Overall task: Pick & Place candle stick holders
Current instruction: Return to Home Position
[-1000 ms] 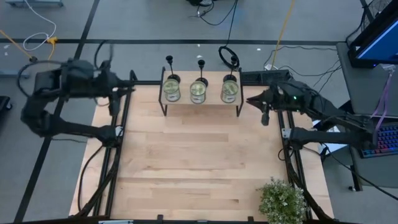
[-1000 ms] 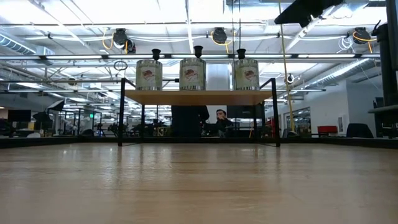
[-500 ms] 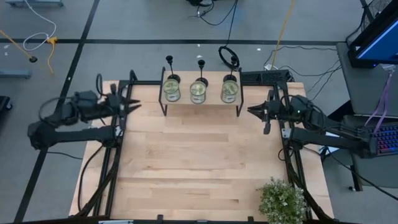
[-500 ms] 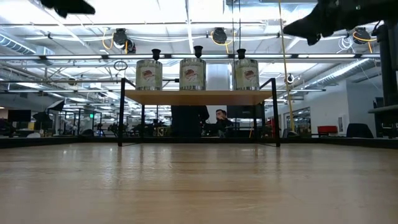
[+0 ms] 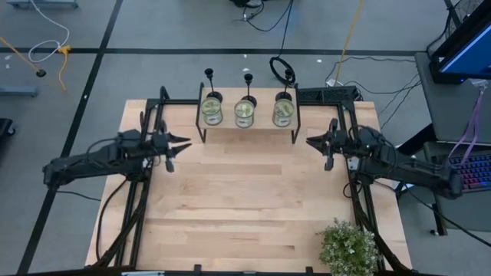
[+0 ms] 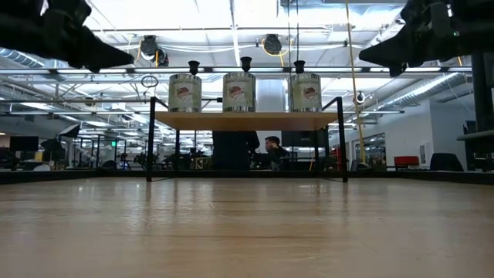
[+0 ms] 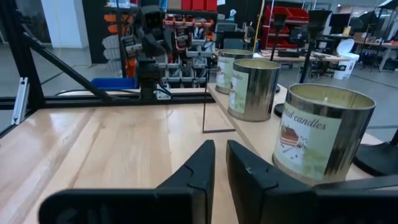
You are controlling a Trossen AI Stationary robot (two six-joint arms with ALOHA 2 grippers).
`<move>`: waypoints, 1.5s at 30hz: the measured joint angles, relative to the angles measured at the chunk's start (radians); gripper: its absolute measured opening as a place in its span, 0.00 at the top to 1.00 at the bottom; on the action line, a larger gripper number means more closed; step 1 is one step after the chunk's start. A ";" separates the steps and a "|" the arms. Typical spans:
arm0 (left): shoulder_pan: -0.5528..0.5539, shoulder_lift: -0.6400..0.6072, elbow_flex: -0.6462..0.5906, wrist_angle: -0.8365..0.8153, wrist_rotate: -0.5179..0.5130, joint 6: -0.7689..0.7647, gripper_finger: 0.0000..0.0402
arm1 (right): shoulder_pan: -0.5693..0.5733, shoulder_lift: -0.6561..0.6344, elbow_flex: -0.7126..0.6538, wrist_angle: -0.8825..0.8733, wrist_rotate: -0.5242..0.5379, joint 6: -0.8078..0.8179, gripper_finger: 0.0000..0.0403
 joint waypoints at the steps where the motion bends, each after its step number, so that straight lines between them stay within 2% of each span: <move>1: 0.000 -0.005 -0.026 0.041 0.002 0.007 0.80 | 0.000 -0.009 -0.011 0.007 0.000 0.001 0.92; 7: 0.000 -0.019 -0.150 0.208 0.057 0.028 0.80 | 0.000 -0.073 -0.079 0.047 0.000 0.004 0.92; 16: 0.000 -0.019 -0.259 0.374 0.113 0.034 0.80 | 0.000 -0.171 -0.146 0.045 0.000 0.020 0.92; 27: 0.000 -0.018 -0.264 0.366 0.122 0.022 0.80 | -0.001 -0.266 -0.215 0.036 0.002 0.040 0.92; 38: 0.000 -0.017 -0.264 0.252 0.122 -0.026 0.80 | -0.001 -0.298 -0.274 0.035 0.003 0.088 0.92; 45: 0.000 -0.018 -0.264 0.241 0.122 -0.024 0.80 | -0.001 -0.298 -0.276 0.030 0.003 0.105 0.92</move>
